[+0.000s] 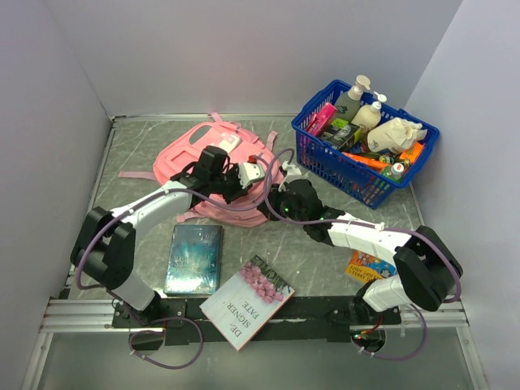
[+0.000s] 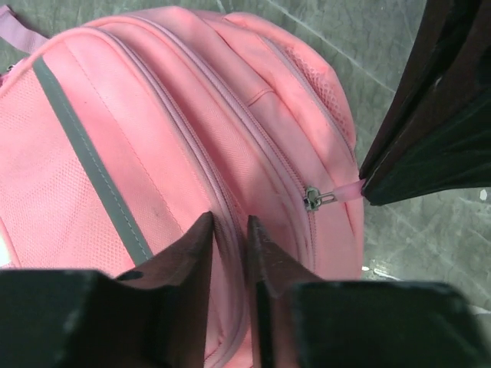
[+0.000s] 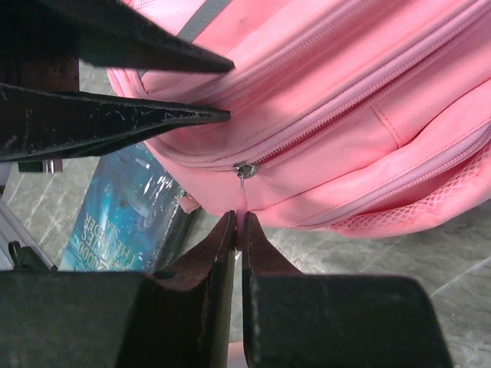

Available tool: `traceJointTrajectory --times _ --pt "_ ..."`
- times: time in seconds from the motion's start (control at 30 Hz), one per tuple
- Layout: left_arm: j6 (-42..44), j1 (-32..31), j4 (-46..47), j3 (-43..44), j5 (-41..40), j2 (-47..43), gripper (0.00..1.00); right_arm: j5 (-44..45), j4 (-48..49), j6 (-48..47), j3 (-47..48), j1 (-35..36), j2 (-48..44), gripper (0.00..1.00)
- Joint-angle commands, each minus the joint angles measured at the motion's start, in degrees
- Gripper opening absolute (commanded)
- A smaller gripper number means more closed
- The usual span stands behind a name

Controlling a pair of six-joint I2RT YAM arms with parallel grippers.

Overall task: Pack the student bag
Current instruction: Zip the student bag at the center of the board.

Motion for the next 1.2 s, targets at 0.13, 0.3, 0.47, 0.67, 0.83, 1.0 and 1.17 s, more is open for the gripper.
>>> traceJointTrajectory --times 0.13,0.3,0.47,0.67,0.83,1.0,1.17 --pt "0.71 -0.02 -2.57 1.29 0.04 -3.02 0.09 -0.01 1.69 0.97 0.74 -2.15 -0.65 0.0" --pt "3.33 -0.02 -10.65 0.94 2.59 -5.48 0.07 0.7 1.25 -0.96 1.44 -6.28 0.14 0.0" --pt "4.93 -0.02 -17.68 2.34 6.9 -7.51 0.06 1.22 1.77 -3.16 1.97 -9.01 1.11 0.0" --pt "9.05 0.07 -27.43 8.49 15.05 -8.04 0.03 2.98 1.42 -5.27 4.25 -11.39 2.6 0.0" --pt "14.67 0.07 -35.34 12.54 18.59 -8.91 0.01 7.2 0.19 -7.55 6.8 -13.93 4.54 0.0" --pt "27.81 0.15 -37.47 9.39 12.82 -12.59 0.01 9.66 0.1 -8.08 9.88 -16.48 6.39 0.0" --pt "34.1 0.94 -25.19 5.5 6.03 -14.9 0.01 7.56 2.82 -6.24 7.95 -16.93 4.1 0.0"
